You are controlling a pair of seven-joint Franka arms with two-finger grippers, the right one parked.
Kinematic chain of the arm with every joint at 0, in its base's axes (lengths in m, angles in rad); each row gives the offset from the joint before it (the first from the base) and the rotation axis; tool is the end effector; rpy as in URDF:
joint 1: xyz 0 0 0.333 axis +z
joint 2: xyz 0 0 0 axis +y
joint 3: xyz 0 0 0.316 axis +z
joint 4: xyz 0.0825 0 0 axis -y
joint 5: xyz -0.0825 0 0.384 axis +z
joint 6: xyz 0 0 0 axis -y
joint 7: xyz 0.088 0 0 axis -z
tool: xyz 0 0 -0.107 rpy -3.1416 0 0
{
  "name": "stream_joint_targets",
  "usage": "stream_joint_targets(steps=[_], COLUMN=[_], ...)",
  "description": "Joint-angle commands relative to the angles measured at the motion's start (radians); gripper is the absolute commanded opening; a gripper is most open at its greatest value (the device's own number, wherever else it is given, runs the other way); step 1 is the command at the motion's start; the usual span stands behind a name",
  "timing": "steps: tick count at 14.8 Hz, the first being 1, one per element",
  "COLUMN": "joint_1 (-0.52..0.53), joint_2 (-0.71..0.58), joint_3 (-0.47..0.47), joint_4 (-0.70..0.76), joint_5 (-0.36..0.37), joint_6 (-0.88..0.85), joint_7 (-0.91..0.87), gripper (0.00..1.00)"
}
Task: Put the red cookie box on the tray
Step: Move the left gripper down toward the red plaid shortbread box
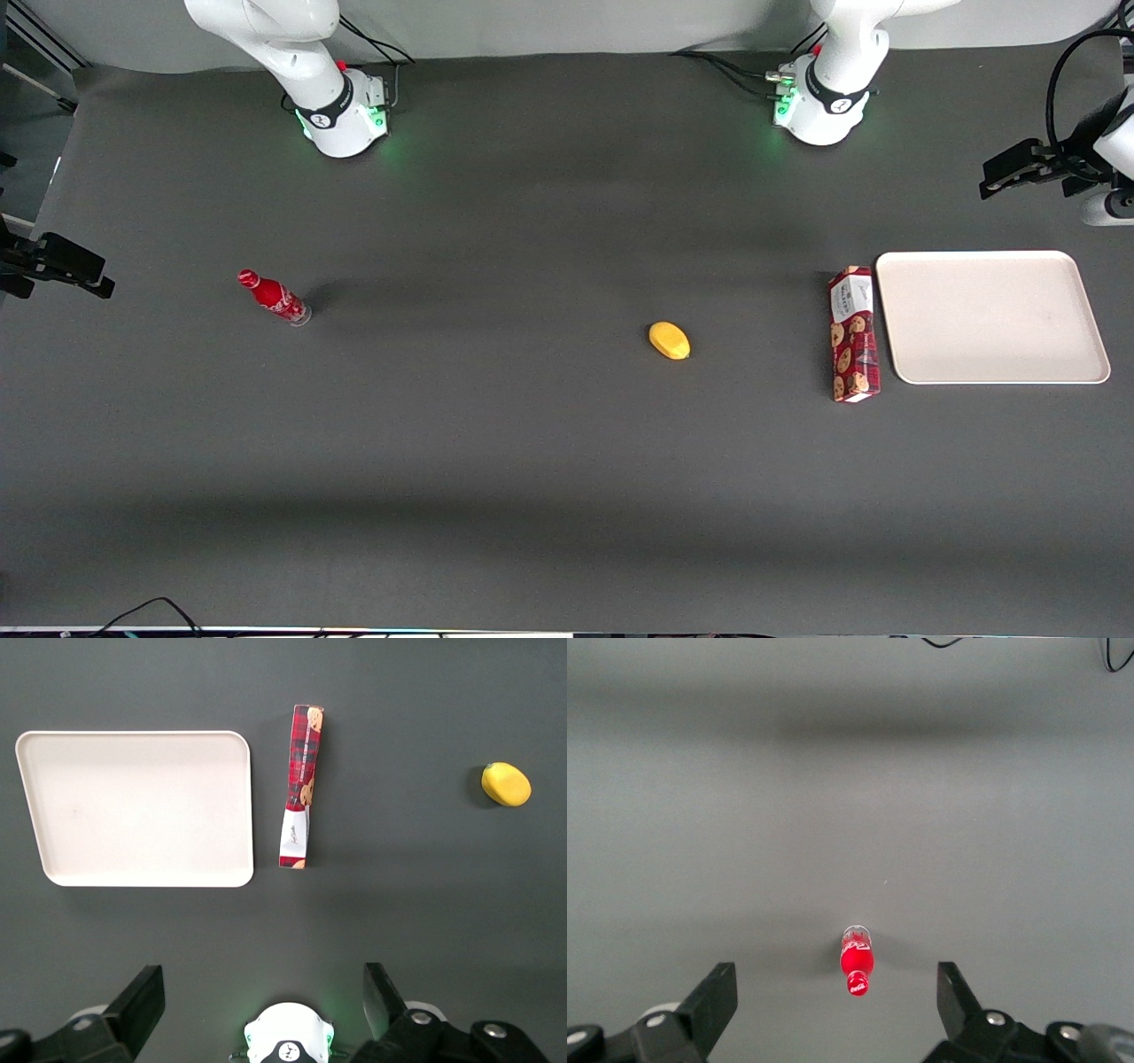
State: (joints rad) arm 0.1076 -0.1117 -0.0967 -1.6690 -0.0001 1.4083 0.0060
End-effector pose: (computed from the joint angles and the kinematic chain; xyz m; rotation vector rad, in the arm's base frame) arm 0.5009 0.0026 0.6247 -3.1235 -0.0098 0.2341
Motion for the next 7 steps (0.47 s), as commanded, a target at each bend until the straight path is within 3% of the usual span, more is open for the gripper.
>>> stream_joint_targets(steps=[1,7], joint_1=[-0.005,-0.005], joint_2=[-0.014,-0.011], joint_3=[0.003,0.008], joint_4=[0.000,0.005], joint_5=[0.011,0.005], joint_6=[0.011,0.015], joint_7=[0.025,0.017], gripper=[1.00,1.00])
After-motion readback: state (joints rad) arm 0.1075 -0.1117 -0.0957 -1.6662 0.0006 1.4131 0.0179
